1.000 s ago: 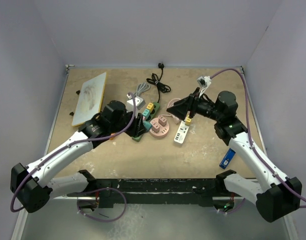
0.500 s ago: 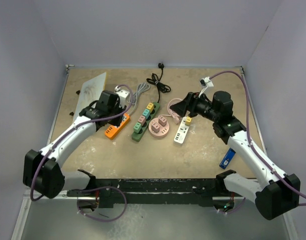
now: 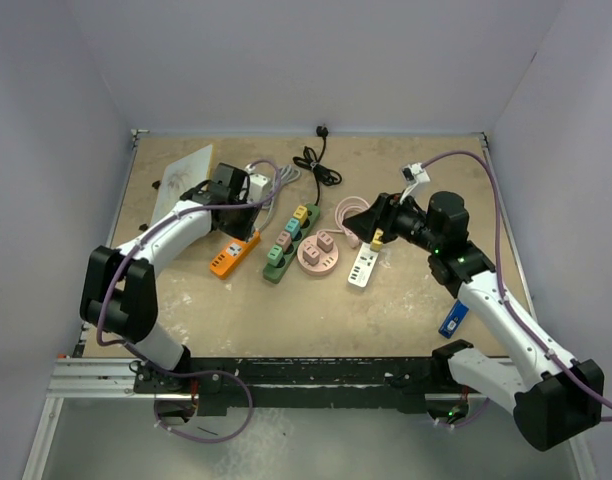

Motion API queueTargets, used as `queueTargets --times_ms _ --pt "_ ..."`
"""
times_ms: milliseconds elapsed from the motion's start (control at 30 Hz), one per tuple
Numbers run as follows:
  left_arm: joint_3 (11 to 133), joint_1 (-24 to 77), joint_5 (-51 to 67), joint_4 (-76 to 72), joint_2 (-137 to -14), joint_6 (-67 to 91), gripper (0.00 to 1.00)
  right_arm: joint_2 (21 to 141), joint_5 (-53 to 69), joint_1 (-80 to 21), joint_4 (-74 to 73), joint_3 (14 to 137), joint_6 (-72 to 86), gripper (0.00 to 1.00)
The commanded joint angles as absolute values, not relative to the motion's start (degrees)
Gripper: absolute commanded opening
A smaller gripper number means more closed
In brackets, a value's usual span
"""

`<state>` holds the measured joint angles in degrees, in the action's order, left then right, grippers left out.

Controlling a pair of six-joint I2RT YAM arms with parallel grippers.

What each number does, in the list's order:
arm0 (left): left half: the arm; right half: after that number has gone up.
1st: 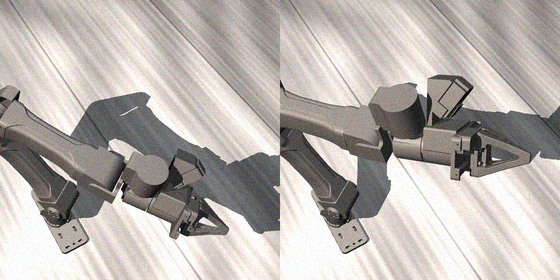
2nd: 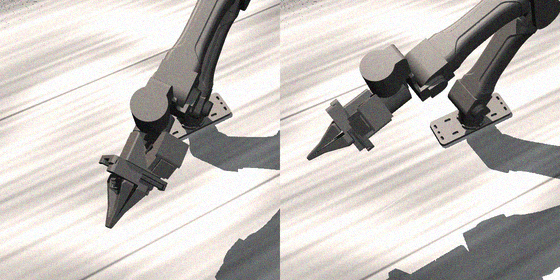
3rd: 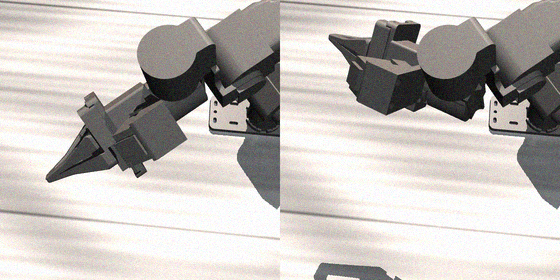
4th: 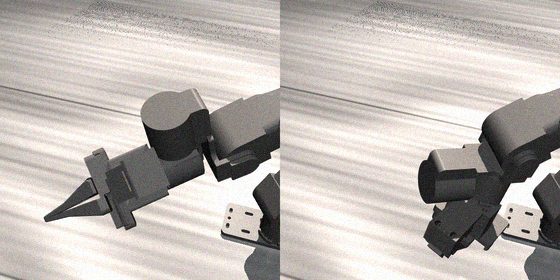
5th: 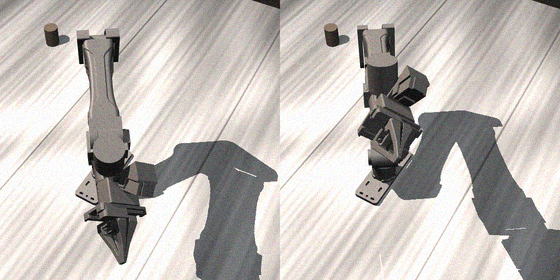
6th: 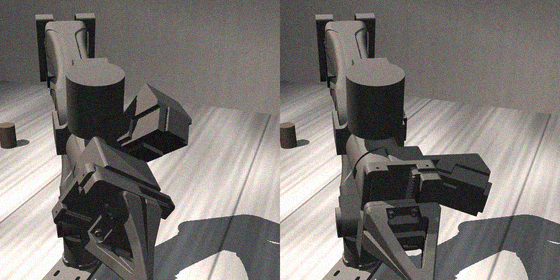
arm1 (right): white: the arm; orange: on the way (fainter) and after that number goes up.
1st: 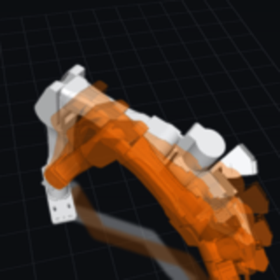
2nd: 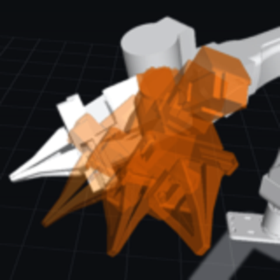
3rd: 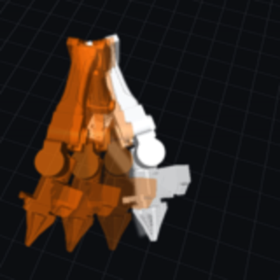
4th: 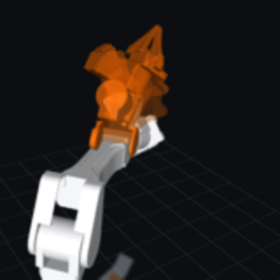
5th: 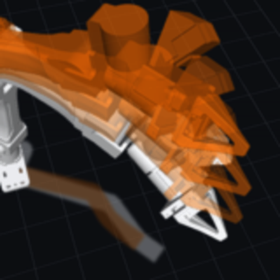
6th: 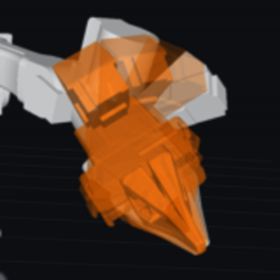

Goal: Insert the plug

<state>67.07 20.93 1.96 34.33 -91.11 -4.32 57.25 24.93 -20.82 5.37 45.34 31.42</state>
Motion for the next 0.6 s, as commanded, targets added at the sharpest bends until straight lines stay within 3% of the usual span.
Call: queueTargets --times_ms 0,567 --pt "68.5 19.6 5.9 32.1 -92.0 -6.7 0.0 56.1 24.5 -20.6 6.6 45.1 30.1 0.73" --pt "69.0 19.2 4.9 36.0 -99.2 -6.0 0.0 56.9 23.4 -20.5 6.1 45.1 29.9 0.72"
